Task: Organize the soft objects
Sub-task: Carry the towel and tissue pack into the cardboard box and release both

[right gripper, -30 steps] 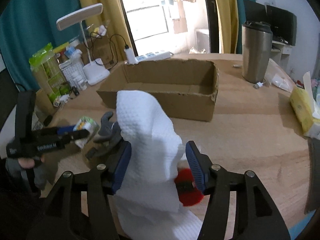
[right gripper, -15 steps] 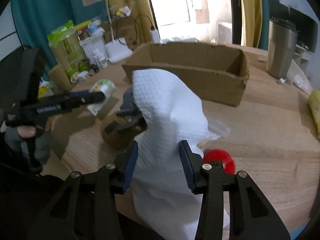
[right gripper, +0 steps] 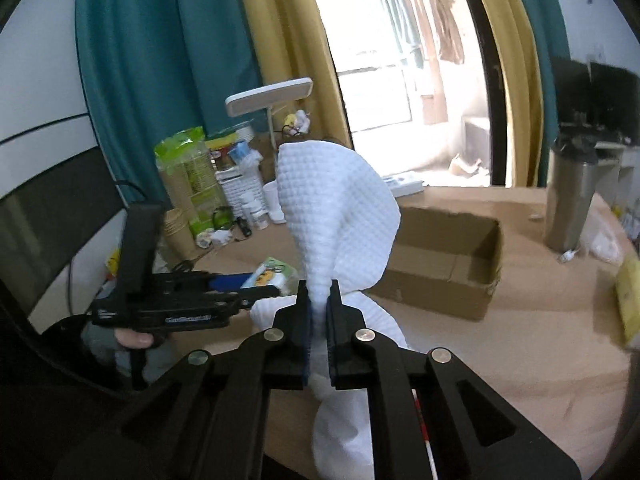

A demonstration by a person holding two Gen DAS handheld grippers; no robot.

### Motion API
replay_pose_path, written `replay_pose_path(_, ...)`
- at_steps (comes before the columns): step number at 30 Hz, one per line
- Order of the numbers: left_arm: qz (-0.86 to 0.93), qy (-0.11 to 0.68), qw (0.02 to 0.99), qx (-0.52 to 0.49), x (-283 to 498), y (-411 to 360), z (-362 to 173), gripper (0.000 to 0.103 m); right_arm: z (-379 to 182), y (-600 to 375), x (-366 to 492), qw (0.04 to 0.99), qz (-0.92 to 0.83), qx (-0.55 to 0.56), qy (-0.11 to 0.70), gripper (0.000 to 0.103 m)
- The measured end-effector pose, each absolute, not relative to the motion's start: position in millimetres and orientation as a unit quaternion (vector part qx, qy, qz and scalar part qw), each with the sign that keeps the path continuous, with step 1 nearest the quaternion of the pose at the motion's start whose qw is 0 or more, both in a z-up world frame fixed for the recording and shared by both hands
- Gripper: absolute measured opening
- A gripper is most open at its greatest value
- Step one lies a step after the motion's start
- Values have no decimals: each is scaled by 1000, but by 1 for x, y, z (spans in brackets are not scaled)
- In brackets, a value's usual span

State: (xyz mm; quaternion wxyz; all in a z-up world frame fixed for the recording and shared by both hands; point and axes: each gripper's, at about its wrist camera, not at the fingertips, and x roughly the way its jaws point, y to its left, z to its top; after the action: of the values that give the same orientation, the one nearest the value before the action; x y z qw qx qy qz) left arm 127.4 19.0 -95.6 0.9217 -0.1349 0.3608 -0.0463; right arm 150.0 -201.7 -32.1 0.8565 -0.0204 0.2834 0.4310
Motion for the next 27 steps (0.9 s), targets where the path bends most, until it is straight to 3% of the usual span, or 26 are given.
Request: replay_pose_path(27,-33,319,940,-112,170,27,-65,49,-33,-208,229,903,326,-55,273,7)
